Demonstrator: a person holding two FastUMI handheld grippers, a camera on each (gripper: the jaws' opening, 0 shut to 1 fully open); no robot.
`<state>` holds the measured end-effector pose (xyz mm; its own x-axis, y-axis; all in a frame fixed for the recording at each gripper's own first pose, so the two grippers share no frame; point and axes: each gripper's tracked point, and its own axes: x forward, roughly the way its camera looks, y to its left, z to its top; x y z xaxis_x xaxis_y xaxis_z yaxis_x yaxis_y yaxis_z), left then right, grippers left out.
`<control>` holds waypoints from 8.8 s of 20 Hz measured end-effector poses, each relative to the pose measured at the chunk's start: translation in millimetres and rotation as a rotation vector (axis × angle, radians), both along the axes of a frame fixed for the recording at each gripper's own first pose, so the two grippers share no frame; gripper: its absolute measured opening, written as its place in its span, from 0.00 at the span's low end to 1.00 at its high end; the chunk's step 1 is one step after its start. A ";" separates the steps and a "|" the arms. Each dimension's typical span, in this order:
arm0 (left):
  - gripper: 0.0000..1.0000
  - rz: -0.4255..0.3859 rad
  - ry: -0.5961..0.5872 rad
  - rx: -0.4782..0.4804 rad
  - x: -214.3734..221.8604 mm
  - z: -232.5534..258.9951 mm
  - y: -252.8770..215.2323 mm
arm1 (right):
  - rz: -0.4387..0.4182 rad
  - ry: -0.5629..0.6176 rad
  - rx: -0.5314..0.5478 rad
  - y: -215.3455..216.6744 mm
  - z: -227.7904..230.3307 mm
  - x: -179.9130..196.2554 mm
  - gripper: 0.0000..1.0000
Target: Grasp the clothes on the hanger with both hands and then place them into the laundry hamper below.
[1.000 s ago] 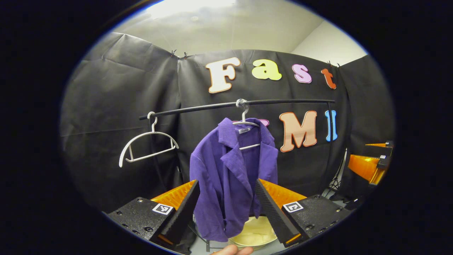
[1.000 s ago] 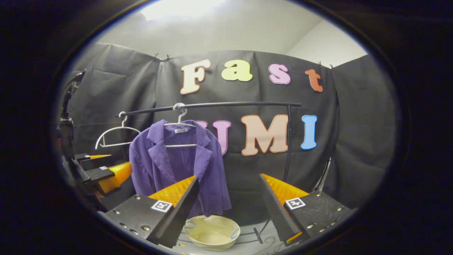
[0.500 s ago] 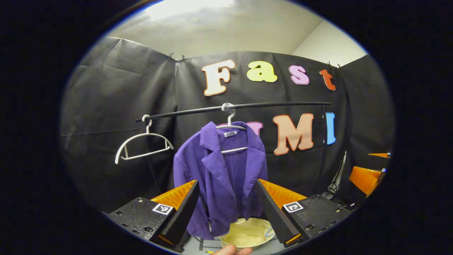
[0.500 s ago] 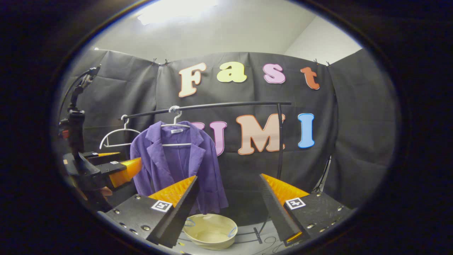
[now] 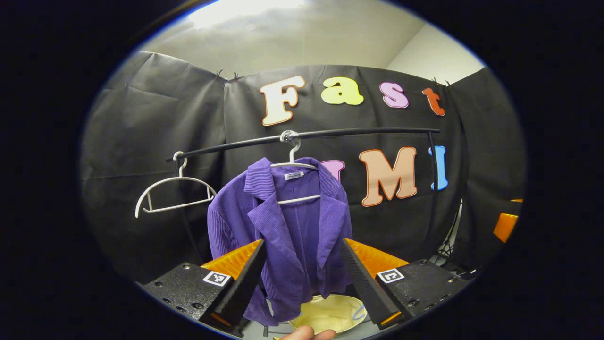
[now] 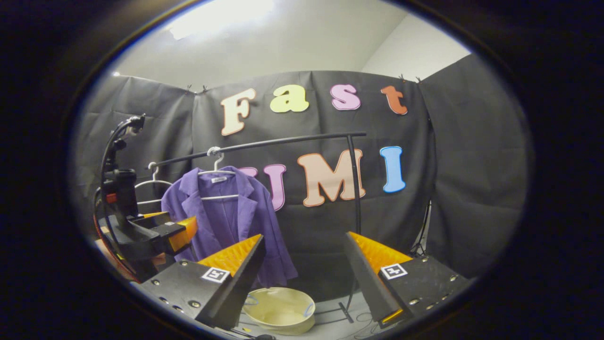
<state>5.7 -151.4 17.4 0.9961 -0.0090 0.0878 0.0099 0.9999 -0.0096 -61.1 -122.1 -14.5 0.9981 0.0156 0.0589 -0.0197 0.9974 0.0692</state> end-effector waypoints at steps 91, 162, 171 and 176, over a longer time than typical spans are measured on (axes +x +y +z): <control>0.01 -0.099 -0.101 -0.159 178.3 102.1 251.1 | -0.072 0.069 0.026 117.5 -2.5 425.4 0.01; 0.01 -0.296 0.216 -0.029 188.9 -99.4 -1.2 | 0.144 0.400 0.081 158.8 -134.8 279.8 0.02; 0.03 -0.360 0.382 0.020 213.4 -215.7 -29.0 | 0.135 0.636 0.067 151.6 -257.5 297.9 0.02; 0.05 -0.394 0.564 0.108 218.6 -299.7 -53.4 | 0.082 0.787 0.093 149.9 -334.4 304.4 0.02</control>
<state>224.3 -204.8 -282.3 0.8098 -0.3591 -0.4639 0.3953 0.9183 -0.0208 243.3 27.7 -349.0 0.7428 0.1208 -0.6586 -0.0038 0.9843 0.1763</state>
